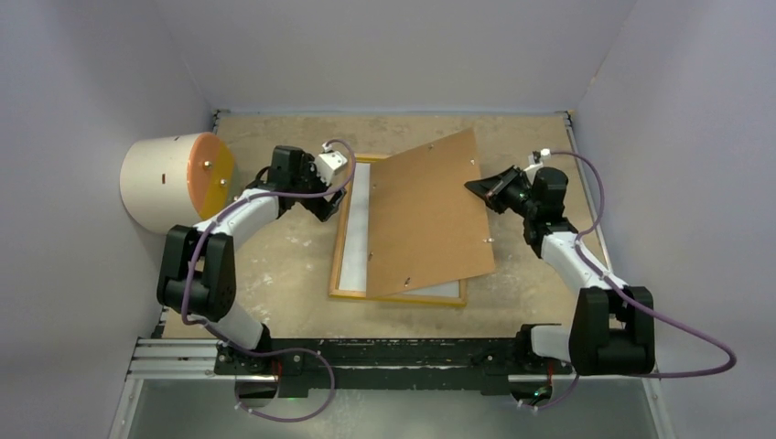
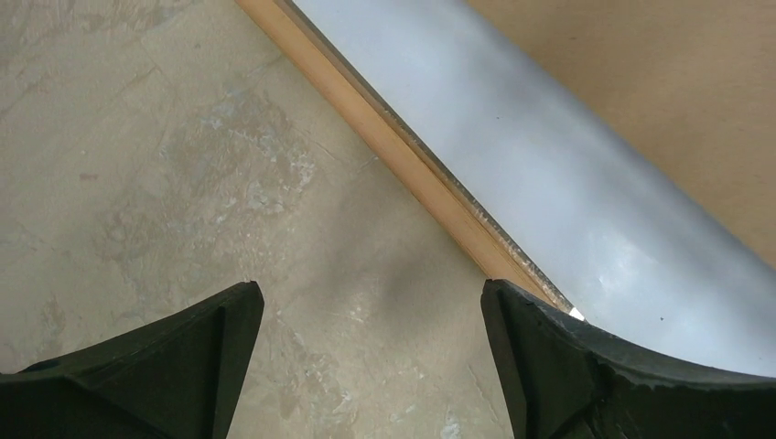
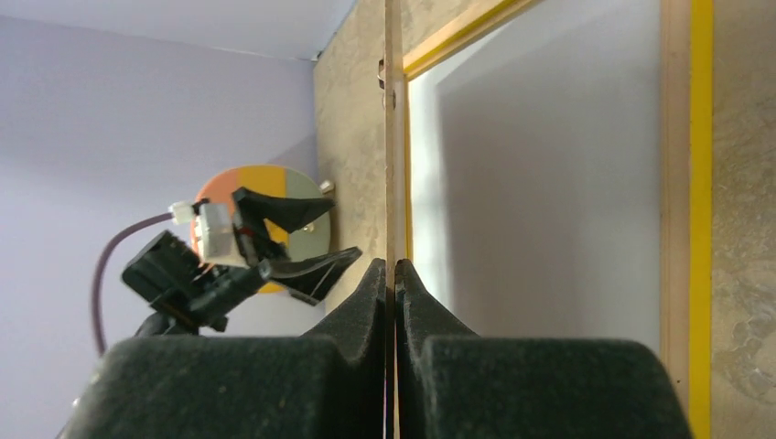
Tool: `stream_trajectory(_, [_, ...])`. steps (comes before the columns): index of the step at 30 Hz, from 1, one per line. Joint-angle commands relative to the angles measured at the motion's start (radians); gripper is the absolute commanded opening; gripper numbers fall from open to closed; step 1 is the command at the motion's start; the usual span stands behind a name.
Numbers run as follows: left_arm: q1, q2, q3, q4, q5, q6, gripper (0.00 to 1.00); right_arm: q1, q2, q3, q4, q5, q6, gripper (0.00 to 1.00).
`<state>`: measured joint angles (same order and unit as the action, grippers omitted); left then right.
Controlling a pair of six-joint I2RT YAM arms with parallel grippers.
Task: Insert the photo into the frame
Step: Move the photo frame to the center of the board, then place the photo frame item in the photo frame.
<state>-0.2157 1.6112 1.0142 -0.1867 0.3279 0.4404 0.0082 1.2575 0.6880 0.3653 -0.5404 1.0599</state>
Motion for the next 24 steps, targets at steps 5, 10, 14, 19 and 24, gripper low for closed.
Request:
stream_trajectory(5, [0.005, -0.05, 0.016, -0.111, -0.041, 0.113, 0.98, 0.076, 0.066, -0.037, 0.253, 0.111, 0.079, 0.0])
stream_trajectory(10, [0.006, -0.022, -0.042, -0.094, -0.127, 0.177, 0.98, 0.13, 0.145, -0.033, 0.337, 0.125, 0.105, 0.0])
stream_trajectory(14, [0.006, -0.007, -0.096, -0.052, -0.141, 0.19, 0.99, 0.153, 0.171, -0.036, 0.367, 0.142, 0.111, 0.0])
stream_trajectory(19, [0.006, 0.026, -0.126, -0.013, -0.134, 0.189, 0.97, 0.161, 0.179, -0.054, 0.402, 0.159, 0.123, 0.0])
stream_trajectory(24, [0.004, 0.051, -0.125, 0.006, -0.113, 0.173, 0.96, 0.167, 0.177, -0.062, 0.409, 0.186, 0.121, 0.0])
